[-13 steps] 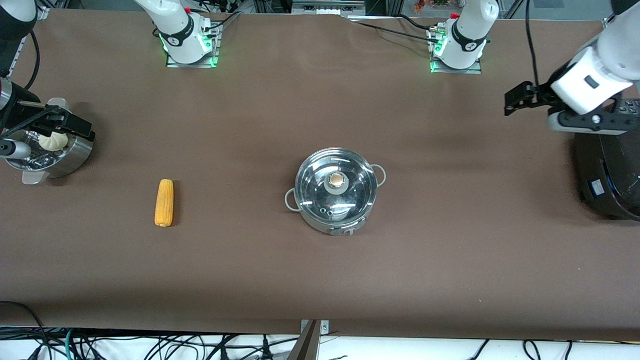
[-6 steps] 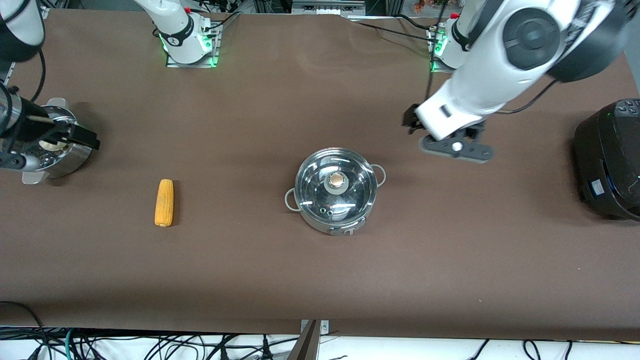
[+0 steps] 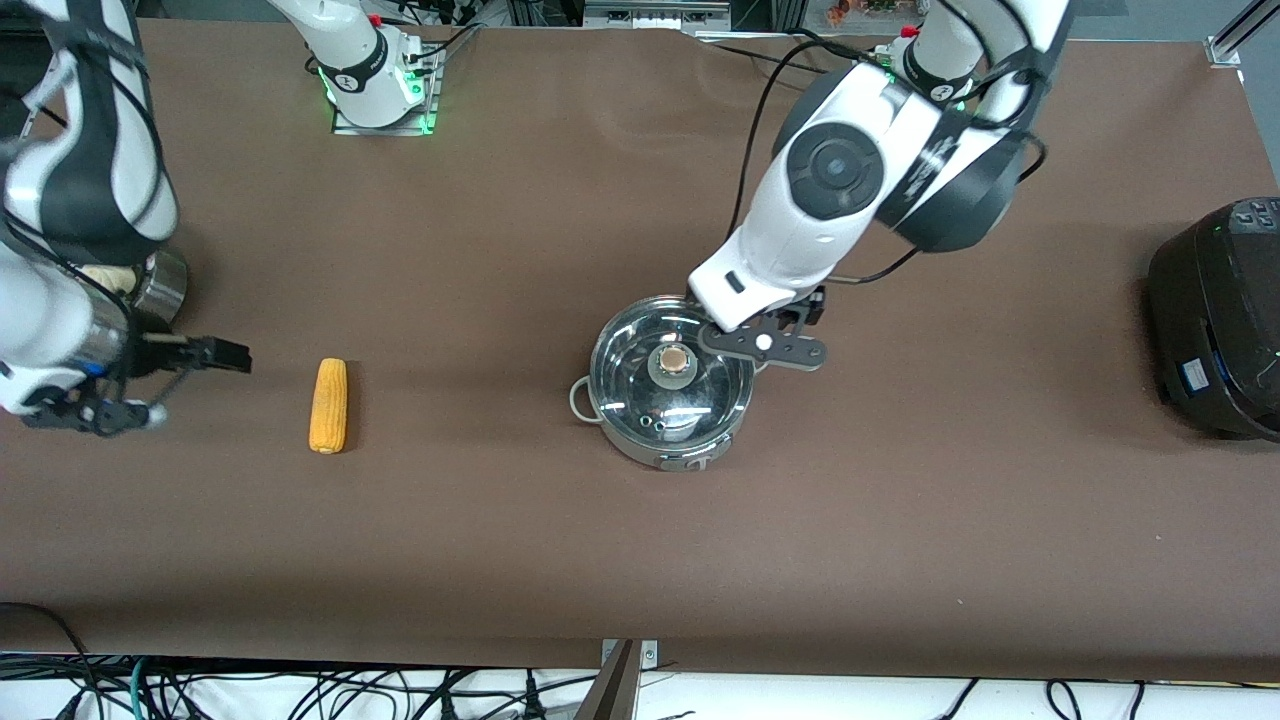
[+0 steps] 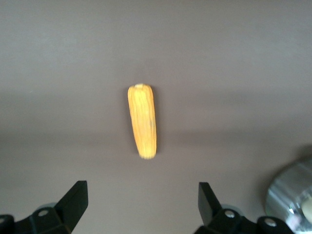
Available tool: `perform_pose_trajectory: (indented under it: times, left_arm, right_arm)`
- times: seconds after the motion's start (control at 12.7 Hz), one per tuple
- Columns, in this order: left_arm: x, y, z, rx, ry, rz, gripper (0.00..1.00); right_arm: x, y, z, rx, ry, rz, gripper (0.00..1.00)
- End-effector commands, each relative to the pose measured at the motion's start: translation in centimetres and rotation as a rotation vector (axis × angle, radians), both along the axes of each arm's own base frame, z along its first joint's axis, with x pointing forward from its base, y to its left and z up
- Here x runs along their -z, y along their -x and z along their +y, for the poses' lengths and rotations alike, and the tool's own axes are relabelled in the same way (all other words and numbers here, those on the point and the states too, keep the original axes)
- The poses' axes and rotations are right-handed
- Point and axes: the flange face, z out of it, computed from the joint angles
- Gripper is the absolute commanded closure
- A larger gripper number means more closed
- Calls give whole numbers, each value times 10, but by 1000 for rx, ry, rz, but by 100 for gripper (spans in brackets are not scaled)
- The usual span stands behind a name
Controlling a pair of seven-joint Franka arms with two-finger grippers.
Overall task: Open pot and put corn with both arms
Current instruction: 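Reach the left gripper to the lid knob while the right gripper reaches the corn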
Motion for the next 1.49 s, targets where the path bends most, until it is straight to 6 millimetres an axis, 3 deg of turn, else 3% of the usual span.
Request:
perform_pose_trajectory:
  times: [0.0,0.24,0.86,1.18,1.26,1.34,1.41]
  left_arm:
    - [41,-5,-23,15,3,22,0]
    - [59,2,-41,38,2,27,0]
    - [88,-17,-56,18,80,-104,0]
    - [108,-8,-64,40,63,-79,0]
    - [106,-8,-64,43,63,-81,2]
    - [106,-9,-63,59,64,-83,18]
    - [106,-9,-63,68,66,-83,42]
  right_arm:
    - [72,-10,3,-27,-10,4,0]
    - [143,9,5,-33,-11,-80,0]
    - [196,20,12,-73,-19,-35,0]
    - [215,20,11,-71,-20,-36,1]
    - [215,20,11,-71,-20,-36,24]
    - [215,20,11,-71,-20,-32,60]
    - [214,20,12,-73,-20,-30,78]
